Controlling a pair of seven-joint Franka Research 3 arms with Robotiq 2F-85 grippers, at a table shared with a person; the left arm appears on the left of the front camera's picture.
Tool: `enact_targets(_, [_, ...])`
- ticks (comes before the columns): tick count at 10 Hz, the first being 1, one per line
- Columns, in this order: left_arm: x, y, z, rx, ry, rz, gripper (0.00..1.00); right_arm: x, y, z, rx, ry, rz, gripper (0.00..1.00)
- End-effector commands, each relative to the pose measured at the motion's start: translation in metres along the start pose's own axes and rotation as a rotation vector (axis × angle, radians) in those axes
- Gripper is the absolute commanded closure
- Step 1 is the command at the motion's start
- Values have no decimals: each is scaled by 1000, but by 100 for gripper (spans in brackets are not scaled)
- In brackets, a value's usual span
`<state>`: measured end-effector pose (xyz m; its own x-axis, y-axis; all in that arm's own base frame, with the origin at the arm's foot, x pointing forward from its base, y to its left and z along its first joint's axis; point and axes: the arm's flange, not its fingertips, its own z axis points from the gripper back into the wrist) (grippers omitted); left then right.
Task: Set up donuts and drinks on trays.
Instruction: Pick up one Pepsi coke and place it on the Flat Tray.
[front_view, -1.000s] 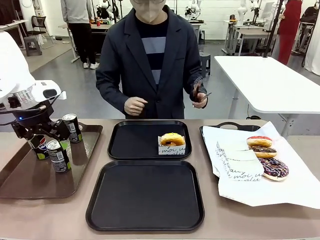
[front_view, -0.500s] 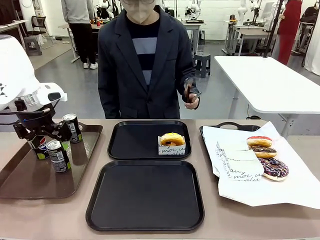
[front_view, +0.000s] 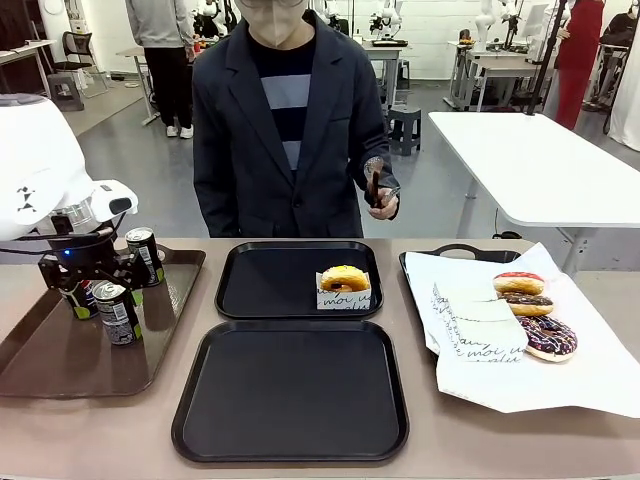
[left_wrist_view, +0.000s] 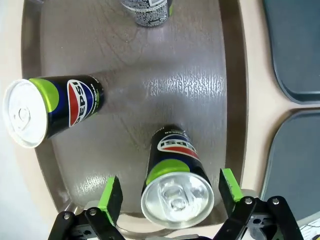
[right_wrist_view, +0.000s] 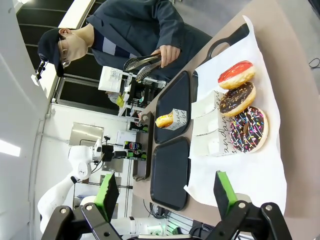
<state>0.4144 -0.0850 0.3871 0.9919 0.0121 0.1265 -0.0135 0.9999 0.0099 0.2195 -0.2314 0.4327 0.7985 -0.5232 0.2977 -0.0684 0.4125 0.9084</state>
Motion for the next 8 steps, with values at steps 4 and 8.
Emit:
enact_targets(4, [12,2,-11,42,-10,34,18,5,1,0,26,-18,15,0])
enact_targets(8, [10,4,-8,49,-14,31,54,5,1,0,26,-18,15,0])
